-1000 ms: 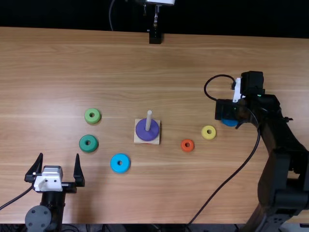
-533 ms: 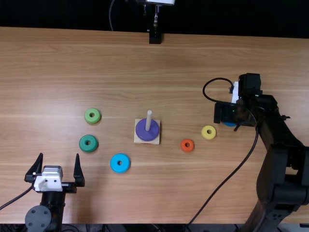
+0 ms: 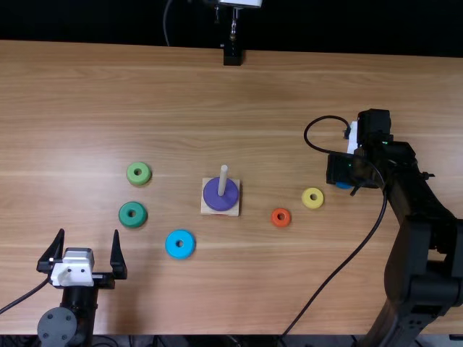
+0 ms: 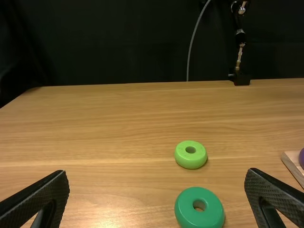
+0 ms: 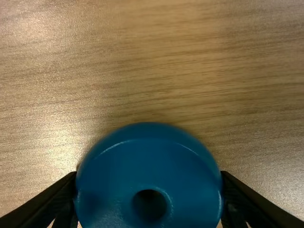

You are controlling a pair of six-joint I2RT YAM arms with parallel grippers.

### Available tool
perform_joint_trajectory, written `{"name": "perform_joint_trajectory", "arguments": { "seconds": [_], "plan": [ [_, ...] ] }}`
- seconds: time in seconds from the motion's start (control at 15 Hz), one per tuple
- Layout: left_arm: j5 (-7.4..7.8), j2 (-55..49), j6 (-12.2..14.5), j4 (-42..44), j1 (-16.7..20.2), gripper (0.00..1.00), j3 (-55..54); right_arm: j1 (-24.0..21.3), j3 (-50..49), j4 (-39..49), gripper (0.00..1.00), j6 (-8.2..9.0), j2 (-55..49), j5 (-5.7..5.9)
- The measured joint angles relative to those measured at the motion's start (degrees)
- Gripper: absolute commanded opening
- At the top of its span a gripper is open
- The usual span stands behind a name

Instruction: Build the Hanoi tower: stack the rings onto the peg from bottom to top in this color order: purple, dark blue, light blue, dark green, light green, yellow, orange.

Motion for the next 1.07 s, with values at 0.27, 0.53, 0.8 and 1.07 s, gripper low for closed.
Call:
{"name": "perform_joint_trajectory", "arguments": {
  "seconds": [0.27, 0.53, 0.8, 1.07],
  "plan": [
    [0.00, 0.0, 0.0, 0.0, 0.0, 1.00, 0.0, 0.0, 0.0, -0.4, 0.00, -0.09, 0.0, 0.00],
    [0.00, 0.0, 0.0, 0.0, 0.0, 1.00, 0.0, 0.1, 3.4, -6.5, 0.00, -0.26, 0.0, 0.00],
    [0.00, 0.0, 0.0, 0.0, 0.0, 1.00, 0.0, 5.0, 12.3, -21.9, 0.00, -0.26, 0.0, 0.04],
    [0.00, 0.0, 0.0, 0.0, 0.0, 1.00, 0.0, 11.0, 20.5, -27.5, 0.00, -0.26, -0.1, -0.52]
  ]
}}
